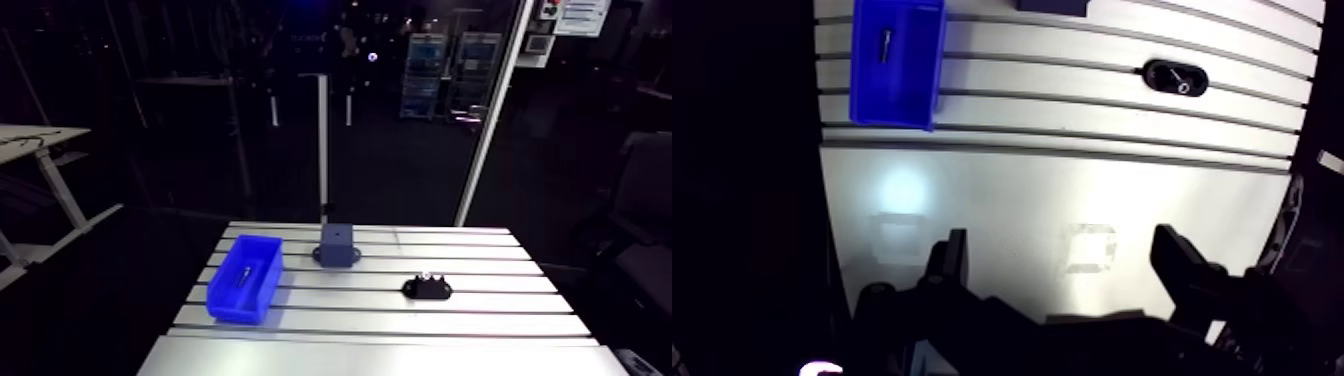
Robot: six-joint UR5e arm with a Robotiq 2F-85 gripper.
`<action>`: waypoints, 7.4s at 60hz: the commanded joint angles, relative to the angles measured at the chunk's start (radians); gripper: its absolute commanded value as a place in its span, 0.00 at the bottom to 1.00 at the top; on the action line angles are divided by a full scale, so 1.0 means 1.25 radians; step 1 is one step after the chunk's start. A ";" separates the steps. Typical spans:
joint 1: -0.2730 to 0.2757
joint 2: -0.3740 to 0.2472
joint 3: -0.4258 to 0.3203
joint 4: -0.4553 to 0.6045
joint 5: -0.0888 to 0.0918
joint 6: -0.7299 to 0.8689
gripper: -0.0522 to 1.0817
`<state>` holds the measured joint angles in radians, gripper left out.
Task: Pick up the M10 bolt and insert it into the hole until fully seated.
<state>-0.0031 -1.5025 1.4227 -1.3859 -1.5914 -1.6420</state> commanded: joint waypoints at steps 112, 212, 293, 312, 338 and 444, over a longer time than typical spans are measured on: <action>-0.153 0.012 0.235 -0.458 0.012 -0.192 0.05; -0.355 0.069 0.491 -0.759 0.087 -0.320 0.05; -0.353 0.156 0.528 -0.845 0.048 -0.318 0.40; -0.353 0.162 0.528 -0.845 0.048 -0.317 0.44; -0.352 0.166 0.528 -0.845 0.047 -0.317 0.47; -0.350 0.167 0.529 -0.836 0.044 -0.316 0.65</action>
<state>-0.4418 -1.2951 2.0837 -2.4310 -1.5370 -2.0365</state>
